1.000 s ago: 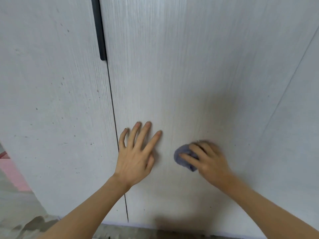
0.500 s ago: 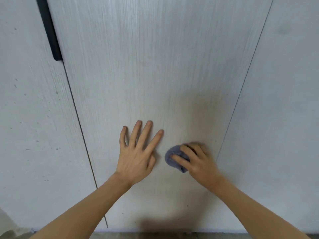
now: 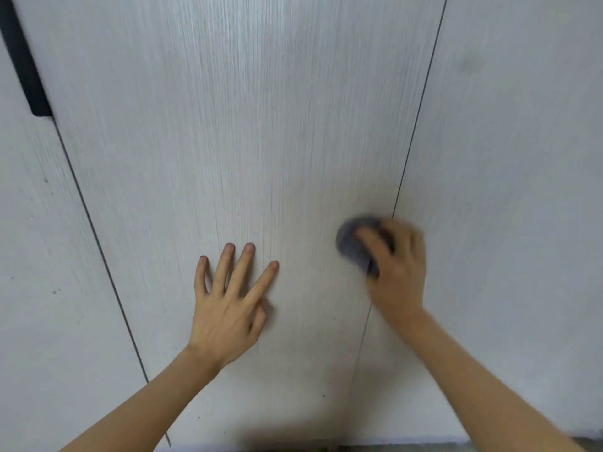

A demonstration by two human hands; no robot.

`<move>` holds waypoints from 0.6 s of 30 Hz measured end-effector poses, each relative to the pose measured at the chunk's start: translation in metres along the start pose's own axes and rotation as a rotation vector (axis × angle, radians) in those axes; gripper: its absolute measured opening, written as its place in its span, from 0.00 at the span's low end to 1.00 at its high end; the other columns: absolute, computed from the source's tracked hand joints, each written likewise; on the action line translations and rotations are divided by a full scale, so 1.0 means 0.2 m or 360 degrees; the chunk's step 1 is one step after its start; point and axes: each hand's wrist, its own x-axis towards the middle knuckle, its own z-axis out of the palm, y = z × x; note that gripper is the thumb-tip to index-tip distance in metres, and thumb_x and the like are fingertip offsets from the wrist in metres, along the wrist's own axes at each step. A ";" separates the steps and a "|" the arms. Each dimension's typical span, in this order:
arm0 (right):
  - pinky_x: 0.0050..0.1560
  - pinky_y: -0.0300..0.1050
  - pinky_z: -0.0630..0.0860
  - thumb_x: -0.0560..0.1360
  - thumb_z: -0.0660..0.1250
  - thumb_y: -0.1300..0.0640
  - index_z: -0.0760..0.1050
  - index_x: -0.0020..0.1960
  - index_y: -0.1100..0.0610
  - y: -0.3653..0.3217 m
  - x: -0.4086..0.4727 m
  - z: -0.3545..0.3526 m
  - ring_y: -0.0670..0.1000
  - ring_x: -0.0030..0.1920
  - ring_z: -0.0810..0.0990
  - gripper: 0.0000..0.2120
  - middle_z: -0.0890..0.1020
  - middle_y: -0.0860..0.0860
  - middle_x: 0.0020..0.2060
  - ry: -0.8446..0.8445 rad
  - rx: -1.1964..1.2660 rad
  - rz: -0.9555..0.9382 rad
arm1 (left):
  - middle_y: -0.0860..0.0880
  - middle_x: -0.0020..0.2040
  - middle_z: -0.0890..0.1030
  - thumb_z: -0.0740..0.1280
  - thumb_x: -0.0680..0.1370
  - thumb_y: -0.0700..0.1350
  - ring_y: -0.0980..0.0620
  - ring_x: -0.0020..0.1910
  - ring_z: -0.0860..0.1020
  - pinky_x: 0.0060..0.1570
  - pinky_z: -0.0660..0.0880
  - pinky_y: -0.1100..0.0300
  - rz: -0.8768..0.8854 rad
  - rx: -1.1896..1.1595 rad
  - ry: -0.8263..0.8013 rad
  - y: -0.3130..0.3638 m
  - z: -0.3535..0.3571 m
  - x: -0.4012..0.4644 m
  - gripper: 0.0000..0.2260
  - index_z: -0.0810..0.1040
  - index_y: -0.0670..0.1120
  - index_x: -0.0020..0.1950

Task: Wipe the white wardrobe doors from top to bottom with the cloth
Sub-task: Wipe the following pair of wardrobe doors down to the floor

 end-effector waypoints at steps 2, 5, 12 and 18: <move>0.46 0.53 0.76 0.64 0.69 0.62 0.70 0.53 0.52 -0.02 -0.32 -0.02 0.58 0.52 0.70 0.19 0.70 0.54 0.52 -0.0310 -0.0081 -0.0201 | 0.38 0.71 0.62 0.55 0.75 0.50 0.34 0.70 0.59 0.65 0.53 0.33 0.0001 0.0000 -0.0026 0.01 0.01 -0.01 0.24 0.65 0.49 0.71; 0.43 0.50 0.77 0.52 0.78 0.66 0.70 0.51 0.51 0.00 -0.55 -0.07 0.55 0.50 0.70 0.32 0.70 0.52 0.51 -0.0729 -0.0020 -0.0350 | 0.38 0.72 0.61 0.55 0.75 0.50 0.33 0.70 0.59 0.64 0.53 0.33 0.0006 0.0012 -0.0022 0.00 0.02 0.00 0.24 0.64 0.49 0.71; 0.40 0.41 0.70 0.68 0.63 0.69 0.73 0.57 0.55 0.07 0.09 -0.08 0.55 0.50 0.70 0.20 0.70 0.54 0.52 -0.0050 0.0178 0.0153 | 0.38 0.72 0.60 0.56 0.75 0.49 0.33 0.71 0.57 0.64 0.53 0.32 0.0023 0.0021 0.0019 0.01 0.04 0.00 0.24 0.64 0.49 0.71; 0.52 0.28 0.66 0.66 0.62 0.69 0.71 0.59 0.60 -0.01 -0.17 -0.05 0.55 0.53 0.71 0.22 0.69 0.53 0.53 0.0011 0.0278 0.0644 | 0.39 0.73 0.59 0.56 0.75 0.50 0.34 0.72 0.56 0.65 0.52 0.34 0.0030 -0.0003 0.0008 0.01 0.05 -0.05 0.24 0.64 0.49 0.72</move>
